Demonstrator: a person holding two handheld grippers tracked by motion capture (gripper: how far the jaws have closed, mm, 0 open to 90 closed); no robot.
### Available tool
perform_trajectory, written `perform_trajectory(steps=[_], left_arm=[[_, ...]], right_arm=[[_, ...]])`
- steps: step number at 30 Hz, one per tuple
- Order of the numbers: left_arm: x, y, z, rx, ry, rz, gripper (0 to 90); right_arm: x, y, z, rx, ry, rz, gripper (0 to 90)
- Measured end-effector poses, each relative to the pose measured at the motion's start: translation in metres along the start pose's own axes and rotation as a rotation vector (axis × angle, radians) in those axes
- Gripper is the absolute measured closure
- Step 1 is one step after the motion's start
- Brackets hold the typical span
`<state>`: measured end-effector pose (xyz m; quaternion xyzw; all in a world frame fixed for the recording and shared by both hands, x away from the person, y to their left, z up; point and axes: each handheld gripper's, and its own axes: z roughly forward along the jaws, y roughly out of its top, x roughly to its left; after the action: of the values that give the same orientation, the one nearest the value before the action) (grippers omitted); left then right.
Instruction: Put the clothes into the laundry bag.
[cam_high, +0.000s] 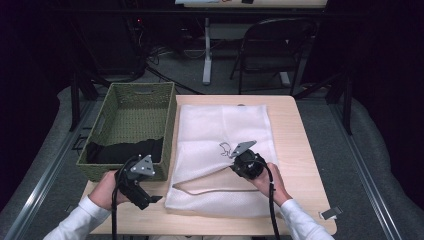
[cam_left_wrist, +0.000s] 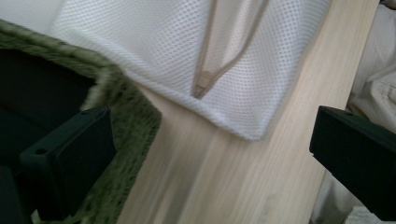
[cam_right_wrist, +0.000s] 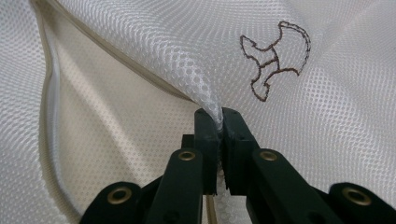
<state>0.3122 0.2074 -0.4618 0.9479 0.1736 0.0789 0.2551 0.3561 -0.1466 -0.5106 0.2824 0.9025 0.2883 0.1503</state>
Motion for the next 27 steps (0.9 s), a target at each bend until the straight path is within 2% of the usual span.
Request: perform_trajectory(steps=[4, 6, 7, 9, 10, 11, 12, 16, 18, 22, 24, 25, 27], left_arm=[[0.016, 0.002, -0.011, -0.009, 0.032, 0.021, 0.2], [0.02, 0.002, -0.014, -0.015, 0.025, 0.023, 0.1], [0.029, 0.003, -0.02, -0.022, 0.043, 0.039, 0.1], [0.037, 0.005, -0.024, -0.016, 0.041, 0.046, 0.1], [0.041, 0.006, -0.026, -0.011, 0.059, 0.062, 0.1], [0.041, 0.006, -0.026, -0.011, 0.059, 0.062, 0.1], [0.047, 0.006, -0.029, -0.006, 0.05, 0.057, 0.1], [0.066, 0.009, -0.033, 0.039, 0.049, 0.081, 0.1], [0.075, 0.01, -0.032, 0.071, 0.048, 0.08, 0.2], [0.092, 0.012, -0.031, 0.09, 0.044, 0.084, 0.1], [0.096, 0.012, -0.029, 0.1, 0.039, 0.078, 0.1], [0.106, 0.012, -0.027, 0.123, 0.033, 0.066, 0.1], [0.115, 0.012, -0.024, 0.145, 0.034, 0.055, 0.1]], right_arm=[[-0.001, 0.0, -0.002, -0.008, -0.017, 0.001, 86.6], [-0.001, 0.0, -0.002, -0.007, -0.021, -0.002, 86.6], [0.001, 0.0, -0.004, -0.01, -0.024, 0.002, 86.5], [0.001, 0.001, -0.004, -0.012, -0.028, 0.001, 86.5], [0.001, 0.001, -0.005, -0.014, -0.026, -0.003, 86.5], [0.001, 0.001, -0.005, -0.014, -0.026, -0.003, 86.5], [0.001, 0.001, -0.005, -0.014, -0.027, -0.004, 86.5], [0.001, 0.001, -0.005, -0.013, -0.031, 0.003, 86.6], [0.002, 0.001, -0.005, -0.014, -0.03, 0.003, 86.6], [0.002, 0.001, -0.005, -0.016, -0.03, 0.005, 86.6], [0.001, 0.001, -0.005, -0.016, -0.026, 0.0, 86.5], [0.001, 0.001, -0.005, -0.015, -0.025, 0.004, 86.5], [0.001, 0.001, -0.005, -0.015, -0.025, 0.003, 86.5]])
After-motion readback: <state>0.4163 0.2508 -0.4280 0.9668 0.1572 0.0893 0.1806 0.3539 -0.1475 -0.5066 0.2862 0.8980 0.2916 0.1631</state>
